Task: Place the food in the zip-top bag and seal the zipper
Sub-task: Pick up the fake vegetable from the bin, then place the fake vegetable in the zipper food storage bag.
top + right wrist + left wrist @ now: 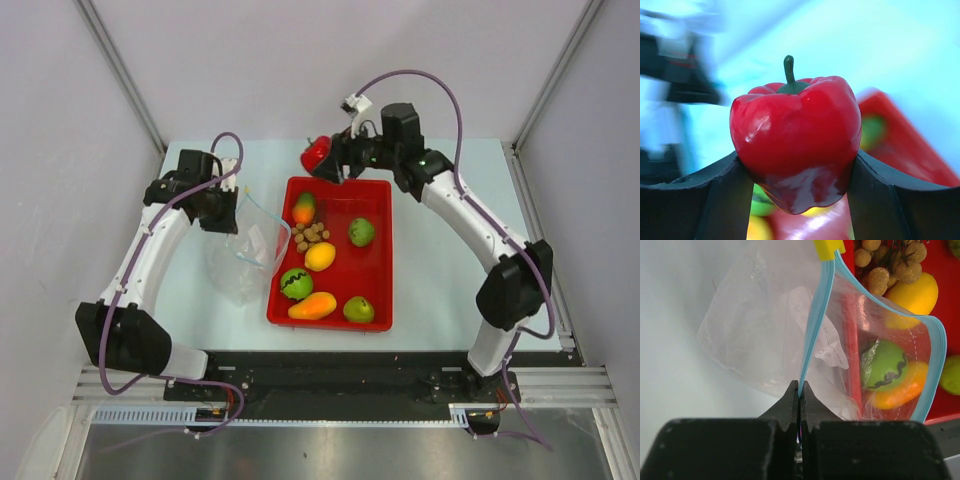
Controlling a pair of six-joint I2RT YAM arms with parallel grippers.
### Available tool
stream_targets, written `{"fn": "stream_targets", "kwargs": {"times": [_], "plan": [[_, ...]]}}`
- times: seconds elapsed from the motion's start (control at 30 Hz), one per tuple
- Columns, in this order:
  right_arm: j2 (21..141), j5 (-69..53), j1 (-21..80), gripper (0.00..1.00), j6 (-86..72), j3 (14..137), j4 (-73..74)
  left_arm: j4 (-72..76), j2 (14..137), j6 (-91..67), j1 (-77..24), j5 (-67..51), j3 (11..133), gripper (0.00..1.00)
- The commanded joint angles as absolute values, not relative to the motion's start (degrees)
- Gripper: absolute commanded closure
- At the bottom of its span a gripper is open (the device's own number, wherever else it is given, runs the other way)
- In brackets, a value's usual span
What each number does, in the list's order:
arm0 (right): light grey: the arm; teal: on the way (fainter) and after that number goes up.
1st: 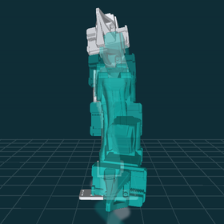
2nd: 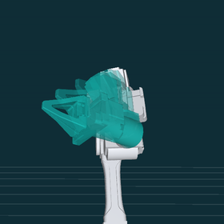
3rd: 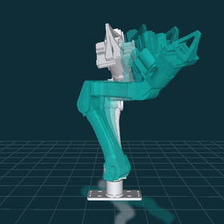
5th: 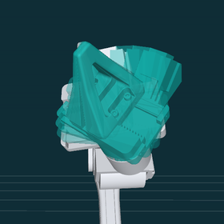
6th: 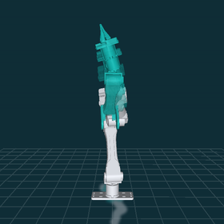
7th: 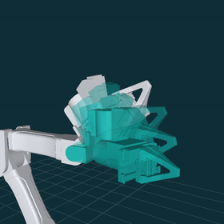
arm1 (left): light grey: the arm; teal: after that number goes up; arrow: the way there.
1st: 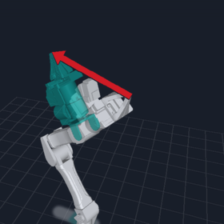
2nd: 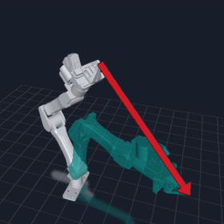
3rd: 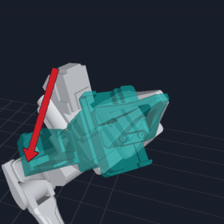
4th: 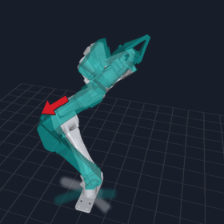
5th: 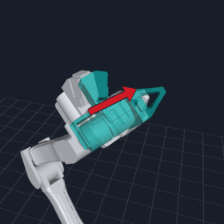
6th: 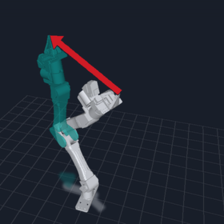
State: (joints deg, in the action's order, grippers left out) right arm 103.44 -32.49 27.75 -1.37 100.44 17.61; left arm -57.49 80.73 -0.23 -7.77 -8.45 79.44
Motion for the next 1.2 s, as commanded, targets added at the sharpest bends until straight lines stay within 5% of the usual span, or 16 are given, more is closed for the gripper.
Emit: {"fn": "stream_targets", "kwargs": {"times": [0.0,0.3,0.37,0.5,0.6,1.17], "plan": [[101.7,-42.1,36.8,0.93,-13.8,96.4,10.3,-56.1,79.6,-2.4,-8.2,-11.3,80.5,1.00],[109.4,-37.2,45.4,0.88,-12.5,95.8,8.4,-56.0,78.3,-3.6,-8.1,-13.9,80.5,1.00],[111.4,-35.6,45.9,0.76,-12.4,96.8,8.2,-55.8,78.0,-3.8,-7.9,-14.2,80.0,1.00],[112.9,-34.2,46.8,0.27,-10.6,99.8,11.3,-55.6,77.6,-4.6,-7.2,-15.2,78.6,1.00],[111.8,-33.9,46.8,0.04,-10.2,100.2,12.0,-55.4,77.8,-5.4,-5.5,-16.8,78.3,1.00],[96.7,-35.5,43.3,0.00,16.4,81.0,22.8,-54.9,78.2,-5.9,-2.4,-19.2,77.3,1.00]]}}
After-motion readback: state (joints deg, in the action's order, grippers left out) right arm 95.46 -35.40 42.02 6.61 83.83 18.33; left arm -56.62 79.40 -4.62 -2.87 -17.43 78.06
